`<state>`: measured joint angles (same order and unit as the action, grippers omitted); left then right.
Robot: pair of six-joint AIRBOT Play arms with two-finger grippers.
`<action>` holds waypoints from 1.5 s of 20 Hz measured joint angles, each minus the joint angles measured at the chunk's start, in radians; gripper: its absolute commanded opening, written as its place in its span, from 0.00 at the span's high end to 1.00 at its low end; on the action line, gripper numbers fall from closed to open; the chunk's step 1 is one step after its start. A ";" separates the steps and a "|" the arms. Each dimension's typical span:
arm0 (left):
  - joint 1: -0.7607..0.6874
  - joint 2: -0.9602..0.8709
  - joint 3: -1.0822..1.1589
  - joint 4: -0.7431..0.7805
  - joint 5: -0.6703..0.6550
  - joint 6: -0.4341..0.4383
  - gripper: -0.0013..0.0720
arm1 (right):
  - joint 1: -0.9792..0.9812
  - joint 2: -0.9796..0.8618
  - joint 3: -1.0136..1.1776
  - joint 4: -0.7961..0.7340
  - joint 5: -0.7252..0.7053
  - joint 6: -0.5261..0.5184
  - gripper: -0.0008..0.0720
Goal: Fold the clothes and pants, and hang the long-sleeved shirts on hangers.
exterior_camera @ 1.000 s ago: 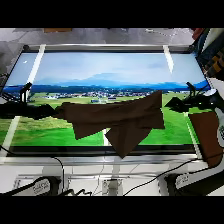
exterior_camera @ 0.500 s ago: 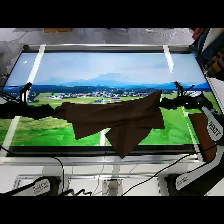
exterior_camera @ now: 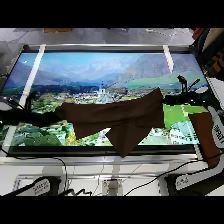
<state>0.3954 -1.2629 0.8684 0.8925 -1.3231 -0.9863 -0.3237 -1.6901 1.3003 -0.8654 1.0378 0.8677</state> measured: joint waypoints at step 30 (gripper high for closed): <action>-0.311 0.083 -0.184 -0.246 0.353 0.061 0.96 | 0.000 0.122 0.113 0.011 0.252 0.044 0.97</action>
<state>0.0845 -1.1797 0.6842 0.6464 -0.9703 -0.9253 -0.3237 -1.5681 1.4132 -0.8547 1.2900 0.9115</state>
